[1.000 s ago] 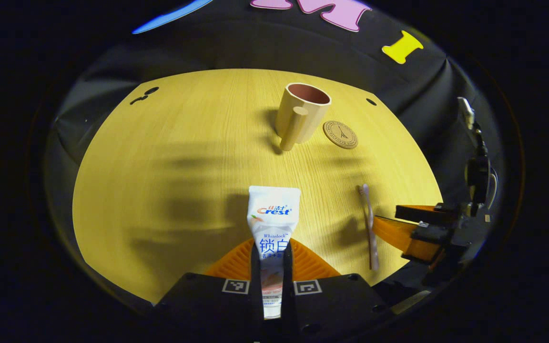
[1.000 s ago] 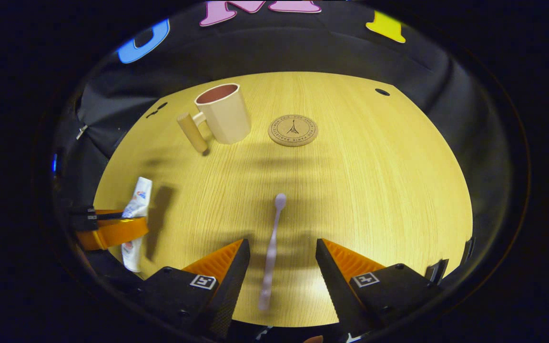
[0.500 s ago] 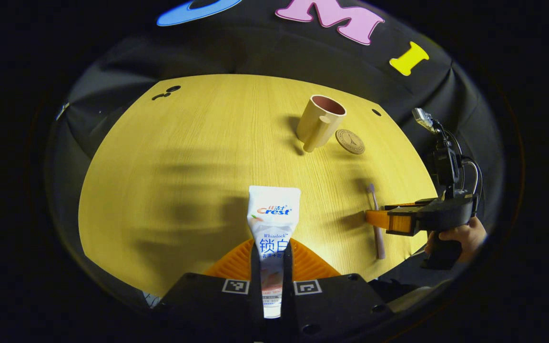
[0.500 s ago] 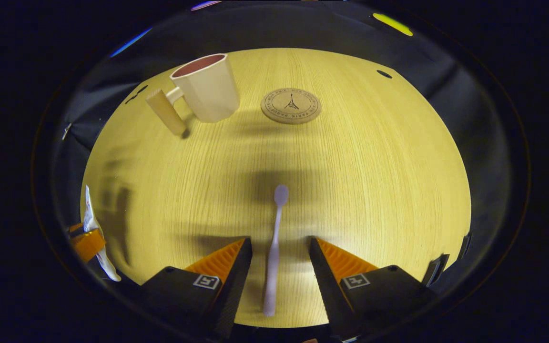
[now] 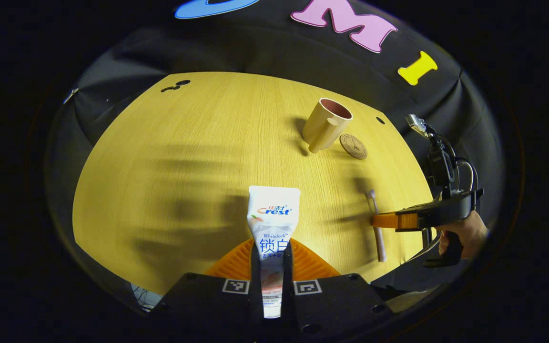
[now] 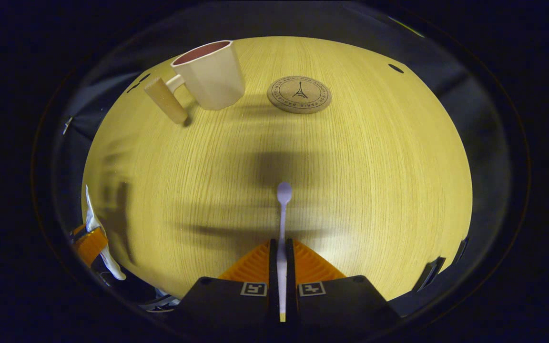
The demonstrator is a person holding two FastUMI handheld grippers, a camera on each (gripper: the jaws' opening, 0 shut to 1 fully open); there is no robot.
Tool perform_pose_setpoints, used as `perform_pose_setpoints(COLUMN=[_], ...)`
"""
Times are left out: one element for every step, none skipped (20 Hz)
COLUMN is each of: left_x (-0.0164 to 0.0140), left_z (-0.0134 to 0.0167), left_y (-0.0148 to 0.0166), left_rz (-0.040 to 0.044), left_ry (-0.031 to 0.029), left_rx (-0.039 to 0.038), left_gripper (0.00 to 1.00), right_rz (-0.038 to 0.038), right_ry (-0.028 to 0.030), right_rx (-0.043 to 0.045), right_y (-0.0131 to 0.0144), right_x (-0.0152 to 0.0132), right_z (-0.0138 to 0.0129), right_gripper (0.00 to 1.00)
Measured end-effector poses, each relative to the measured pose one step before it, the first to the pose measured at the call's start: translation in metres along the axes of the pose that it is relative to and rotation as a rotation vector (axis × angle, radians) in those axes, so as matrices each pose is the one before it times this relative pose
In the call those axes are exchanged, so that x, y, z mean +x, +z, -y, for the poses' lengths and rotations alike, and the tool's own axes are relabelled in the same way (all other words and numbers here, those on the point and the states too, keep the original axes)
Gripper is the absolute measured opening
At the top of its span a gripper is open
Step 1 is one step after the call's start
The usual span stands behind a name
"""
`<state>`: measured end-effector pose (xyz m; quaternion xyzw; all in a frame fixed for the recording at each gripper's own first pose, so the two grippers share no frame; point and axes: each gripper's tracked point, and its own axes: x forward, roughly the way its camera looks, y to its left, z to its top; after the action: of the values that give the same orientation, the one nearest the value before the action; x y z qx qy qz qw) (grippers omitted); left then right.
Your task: Put the toothbrush and toothpaste on the desktop into the cup, then pick up the cup and place it on the coaster on the desktop.
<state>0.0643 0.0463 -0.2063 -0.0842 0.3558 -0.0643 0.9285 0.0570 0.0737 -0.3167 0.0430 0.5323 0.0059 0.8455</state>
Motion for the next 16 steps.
perform_pose_setpoints(left_x=[-0.00023,-0.00074,-0.00116,-0.00115,-0.00199,-0.00449,-0.00523,-0.00817,-0.00509,-0.00358,-0.00559,-0.00575,0.00016,0.00256,0.00246,0.00496], left_z=[0.00013,0.00087,0.00034,-0.0001,0.00063,-0.0001,0.00156,0.00549,0.00676,0.00731,0.00656,0.0078,0.00865,0.01012,0.00986,0.01009], left_y=[0.00124,-0.00054,0.00121,0.00117,0.00274,0.00335,0.0051,0.00597,0.00967,0.00898,0.01326,0.0165,0.01677,0.01613,0.01863,0.01885], left_rz=[0.00637,0.00542,0.00414,0.0066,0.0106,0.0139,0.01717,0.02481,0.02688,0.02981,0.03321,0.0357,0.03821,0.04045,0.04622,0.04778], left_ry=[0.00242,0.00154,0.00036,-0.00059,-0.0026,-0.00311,-0.0051,-0.0099,-0.01173,-0.01465,-0.01605,-0.01388,-0.01357,-0.01226,-0.01396,-0.01323], left_rx=[-0.00754,-0.00666,-0.00417,-0.00092,0.00051,0.00278,0.00344,0.00485,0.00228,-0.00161,-0.00033,0.00388,0.00731,0.01012,0.01239,0.01483], left_gripper=[0.19,0.19,0.19,0.19,0.19,0.19,0.19,0.19,0.19,0.19,0.19,0.19,0.19,0.19,0.19,0.19], right_rz=[0.00753,0.01191,0.03484,0.04317,0.05994,0.05921,0.0473,0.05637,0.05725,0.05685,0.05881,0.04564,0.03851,0.04165,0.04304,0.04546], right_ry=[0.01404,0.01171,0.01289,0.02334,0.02483,0.03341,0.03878,0.03716,0.02892,0.02491,0.02269,0.02393,0.02502,0.02955,0.03325,0.03302], right_rx=[0.02117,0.03223,0.04334,0.02919,0.00144,-0.02421,-0.02997,-0.02623,-0.01617,-0.00677,0.00129,0.00507,0.00605,0.00722,0.01221,0.01503], right_y=[0.00079,-0.00012,0.00226,0.00418,0.00666,0.00897,0.00743,0.01237,0.01308,0.01441,0.01557,0.01634,0.01492,0.01559,0.01688,0.0185], right_x=[0.00035,-0.00062,-0.0012,-0.00335,-0.00511,-0.00775,-0.01006,-0.01115,-0.0107,-0.01063,-0.00877,-0.00682,-0.00512,-0.00376,-0.00275,0.00136], right_z=[0.00109,0.00035,0.00177,-0.00074,-0.00085,-0.00253,-0.00388,-0.00486,-0.00312,-0.00344,-0.00335,-0.0038,-0.00501,-0.00572,-0.00518,-0.00706], right_gripper=[0.07,0.07,0.06,0.07,0.07,0.06,0.06,0.06,0.06,0.06,0.06,0.06,0.06,0.06,0.06,0.06])
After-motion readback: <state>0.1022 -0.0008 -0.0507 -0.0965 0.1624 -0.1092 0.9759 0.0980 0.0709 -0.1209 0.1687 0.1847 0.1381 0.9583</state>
